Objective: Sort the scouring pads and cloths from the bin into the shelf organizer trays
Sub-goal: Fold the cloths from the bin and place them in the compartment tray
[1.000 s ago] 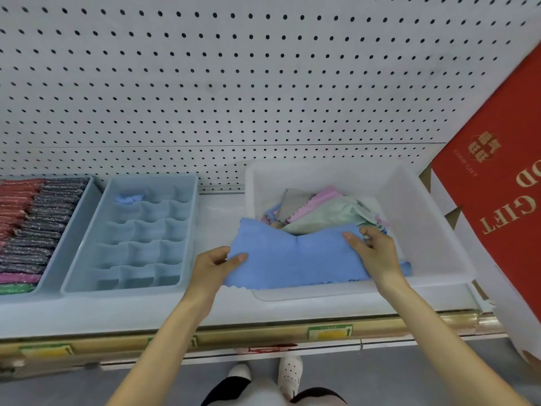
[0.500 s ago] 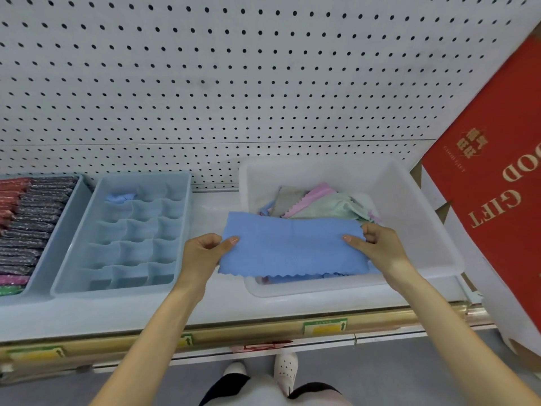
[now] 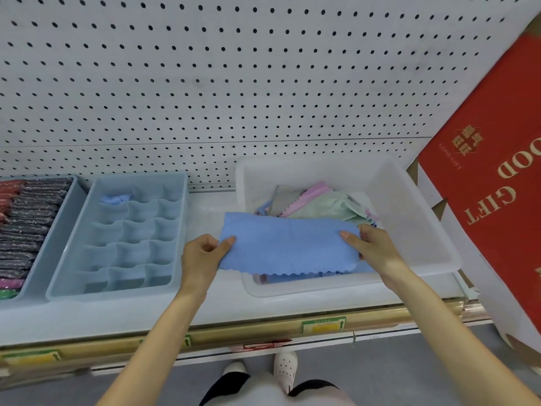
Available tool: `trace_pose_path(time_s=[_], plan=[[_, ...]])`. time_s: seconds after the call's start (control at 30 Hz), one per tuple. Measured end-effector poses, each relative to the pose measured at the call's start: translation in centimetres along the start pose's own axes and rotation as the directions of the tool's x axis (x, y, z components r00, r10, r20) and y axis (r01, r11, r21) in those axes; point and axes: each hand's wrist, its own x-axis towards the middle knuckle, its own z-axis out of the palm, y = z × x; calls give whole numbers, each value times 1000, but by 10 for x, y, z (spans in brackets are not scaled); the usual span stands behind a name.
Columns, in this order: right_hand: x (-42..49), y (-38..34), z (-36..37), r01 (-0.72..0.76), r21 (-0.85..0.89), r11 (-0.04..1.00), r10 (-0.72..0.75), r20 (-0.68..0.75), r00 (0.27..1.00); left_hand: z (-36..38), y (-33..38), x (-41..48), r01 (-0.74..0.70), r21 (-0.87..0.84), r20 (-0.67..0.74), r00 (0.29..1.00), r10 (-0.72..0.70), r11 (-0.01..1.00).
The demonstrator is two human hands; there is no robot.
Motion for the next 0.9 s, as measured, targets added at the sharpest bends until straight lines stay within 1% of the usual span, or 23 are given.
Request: trace_pose_path(time_s=[0.17,0.3,0.4,0.43,0.5,0.53,0.6,0.67,0.73,0.8,0.9], plan=[[2,1,-1,-28,27,999,29,-19,999,1,1,0,-28,60,-13,999,29,998],[5,5,3,-26,39,999,27,-46,999,2,1,-2,-31,70,-9,999,31,997],[6,3,0,-62,58,996,61,25,998,1,3,-2,29,20,6,1000,-29,999],[4,0,-4,-85,69,994,79,79,994,-1,6,-2,77,-17,32,997,-76,997],[3,-4,-14,-135,92,987,113,214,970,-7,10,-1,202,-65,126,973,-193,977],[4,-4,-18,-148,85,985,123,246,961,-10,12,-1,258,-73,190,952,-240,963],[3,-7,-23,-149,72,986,124,278,953,-16,15,0,301,-63,317,910,-267,951],[2,-9,-25,-141,81,987,110,307,945,-21,19,1,271,-29,385,891,-239,962],[-2,-15,-25,-128,123,984,81,331,940,-26,26,2,225,-15,415,888,-199,974],[-1,-17,-29,-94,182,979,30,326,945,-30,34,5,193,-73,446,884,-141,978],[1,-23,-35,-57,259,964,-27,308,951,-34,44,6,160,-166,517,854,-52,973]])
